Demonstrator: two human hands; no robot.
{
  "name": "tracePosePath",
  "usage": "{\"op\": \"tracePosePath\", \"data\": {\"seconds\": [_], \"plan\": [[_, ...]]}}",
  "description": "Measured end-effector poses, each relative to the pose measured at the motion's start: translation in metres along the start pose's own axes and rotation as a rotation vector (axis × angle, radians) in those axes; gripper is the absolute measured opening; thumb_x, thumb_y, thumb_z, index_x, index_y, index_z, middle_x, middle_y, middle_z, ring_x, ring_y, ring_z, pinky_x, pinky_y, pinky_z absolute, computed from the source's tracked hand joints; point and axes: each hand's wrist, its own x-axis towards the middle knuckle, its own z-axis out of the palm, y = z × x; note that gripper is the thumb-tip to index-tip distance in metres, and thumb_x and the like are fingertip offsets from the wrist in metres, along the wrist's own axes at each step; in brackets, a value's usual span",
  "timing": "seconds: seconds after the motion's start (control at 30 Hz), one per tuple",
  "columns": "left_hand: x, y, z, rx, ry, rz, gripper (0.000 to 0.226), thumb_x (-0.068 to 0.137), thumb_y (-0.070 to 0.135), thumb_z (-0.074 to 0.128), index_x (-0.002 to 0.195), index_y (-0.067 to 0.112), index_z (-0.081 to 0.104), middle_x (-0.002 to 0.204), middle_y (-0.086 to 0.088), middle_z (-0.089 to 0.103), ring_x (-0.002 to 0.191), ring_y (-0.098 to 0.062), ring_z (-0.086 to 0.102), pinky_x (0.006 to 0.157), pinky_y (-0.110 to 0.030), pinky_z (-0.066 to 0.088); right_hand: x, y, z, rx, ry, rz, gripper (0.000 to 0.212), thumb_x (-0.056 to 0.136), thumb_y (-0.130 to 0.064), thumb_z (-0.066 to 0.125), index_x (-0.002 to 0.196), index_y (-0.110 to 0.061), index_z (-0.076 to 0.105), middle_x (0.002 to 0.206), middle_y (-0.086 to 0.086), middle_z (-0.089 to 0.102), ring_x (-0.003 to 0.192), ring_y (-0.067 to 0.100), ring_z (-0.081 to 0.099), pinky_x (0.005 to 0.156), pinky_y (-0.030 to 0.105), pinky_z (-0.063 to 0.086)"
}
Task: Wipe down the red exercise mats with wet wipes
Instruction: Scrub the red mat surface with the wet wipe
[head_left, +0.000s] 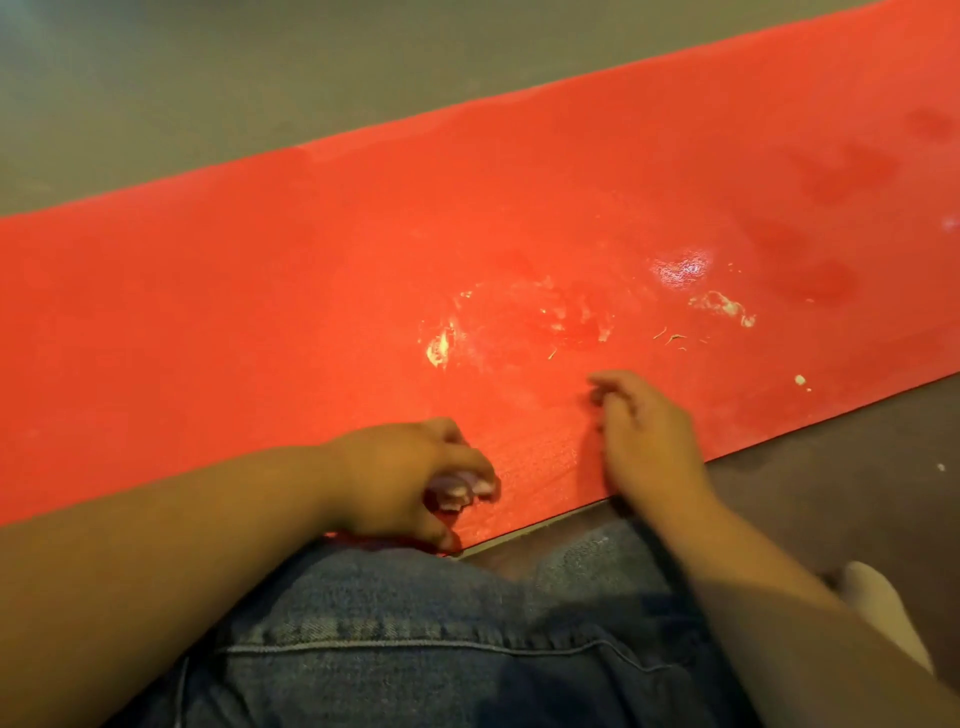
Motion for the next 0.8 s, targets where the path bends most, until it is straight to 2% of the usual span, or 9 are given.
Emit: {"op": "tracePosePath", "data": {"seconds": [0.07, 0.13, 0.27, 0.33, 0.4, 0.53, 0.6, 0.7, 0.8], "plan": [[0.013, 0.008, 0.007, 0.163, 0.009, 0.12, 0.035, 0.087, 0.044, 0.059, 0.121, 0.036, 0.058, 0.126, 0.007, 0.045, 0.104, -0.017, 0.056, 0.086, -0.03, 0.048, 0.006, 0.015, -0.017, -0.008, 0.143, 0.052, 0.03, 0.094, -0.008, 0.041, 0.108, -0.024, 0.062, 0.105, -0.001, 0.069, 0.084, 0.009, 0.062, 0.073, 0.022, 0.044], [0.027, -0.002, 0.004, 0.106, 0.108, 0.07, 0.028, 0.091, 0.04, 0.049, 0.112, 0.028, 0.061, 0.116, 0.006, 0.055, 0.102, -0.018, 0.057, 0.086, -0.029, 0.047, 0.002, 0.023, -0.02, -0.031, 0.197, 0.058, 0.027, 0.093, -0.007, 0.043, 0.105, -0.022, 0.063, 0.104, -0.001, 0.069, 0.08, 0.006, 0.058, 0.07, 0.02, 0.04], [0.039, -0.053, -0.021, -0.16, 0.555, -0.396, 0.02, 0.089, 0.038, 0.055, 0.092, 0.021, 0.064, 0.093, -0.002, 0.066, 0.091, -0.025, 0.06, 0.07, -0.029, 0.042, -0.009, 0.024, -0.007, -0.004, 0.193, -0.011, 0.024, 0.093, -0.009, 0.047, 0.105, -0.02, 0.064, 0.101, -0.002, 0.068, 0.091, 0.007, 0.061, 0.078, 0.02, 0.045], [0.037, -0.068, -0.021, -0.026, 0.669, -0.519, 0.02, 0.091, 0.032, 0.059, 0.1, 0.017, 0.066, 0.1, -0.009, 0.066, 0.095, -0.03, 0.058, 0.075, -0.034, 0.04, -0.008, 0.025, -0.003, -0.01, 0.171, -0.034, 0.023, 0.093, -0.011, 0.048, 0.107, -0.019, 0.064, 0.104, -0.001, 0.067, 0.095, 0.012, 0.062, 0.084, 0.029, 0.049], [0.033, -0.062, -0.01, 0.057, 0.547, -0.387, 0.018, 0.093, 0.029, 0.056, 0.103, 0.02, 0.068, 0.106, -0.006, 0.061, 0.098, -0.029, 0.059, 0.078, -0.032, 0.042, -0.007, 0.026, -0.002, -0.019, 0.157, -0.036, 0.023, 0.094, -0.011, 0.048, 0.109, -0.019, 0.063, 0.107, -0.001, 0.065, 0.097, 0.013, 0.061, 0.085, 0.03, 0.049], [0.019, -0.024, 0.011, 0.244, 0.339, 0.213, 0.016, 0.094, 0.031, 0.057, 0.094, 0.023, 0.071, 0.092, -0.003, 0.057, 0.071, -0.026, 0.062, 0.059, -0.028, 0.044, -0.005, 0.027, -0.001, -0.048, 0.174, -0.041, 0.023, 0.093, -0.011, 0.048, 0.109, -0.019, 0.063, 0.107, -0.002, 0.064, 0.097, 0.014, 0.06, 0.084, 0.03, 0.048], [0.024, -0.026, 0.006, 0.347, 0.31, 0.283, 0.016, 0.093, 0.031, 0.059, 0.093, 0.02, 0.07, 0.089, -0.003, 0.06, 0.074, -0.027, 0.063, 0.057, -0.034, 0.051, -0.007, 0.027, -0.001, -0.069, 0.18, -0.054, 0.023, 0.093, -0.01, 0.048, 0.109, -0.017, 0.064, 0.105, -0.003, 0.061, 0.096, 0.014, 0.059, 0.082, 0.028, 0.046], [0.036, -0.057, -0.009, 0.258, 0.49, -0.134, 0.019, 0.093, 0.035, 0.055, 0.1, 0.024, 0.069, 0.101, -0.001, 0.061, 0.099, -0.025, 0.06, 0.074, -0.035, 0.048, -0.008, 0.026, -0.001, -0.088, 0.175, -0.081, 0.023, 0.092, -0.009, 0.049, 0.108, -0.014, 0.064, 0.104, -0.001, 0.06, 0.094, 0.015, 0.057, 0.081, 0.028, 0.046], [0.04, -0.082, -0.016, 0.001, 0.713, -0.561, 0.015, 0.092, 0.024, 0.058, 0.101, 0.015, 0.066, 0.102, -0.012, 0.057, 0.098, -0.036, 0.057, 0.075, -0.039, 0.044, -0.008, 0.026, -0.002, -0.096, 0.162, -0.089, 0.024, 0.091, -0.008, 0.049, 0.108, -0.015, 0.064, 0.103, -0.001, 0.059, 0.091, 0.014, 0.056, 0.078, 0.027, 0.045]]}}
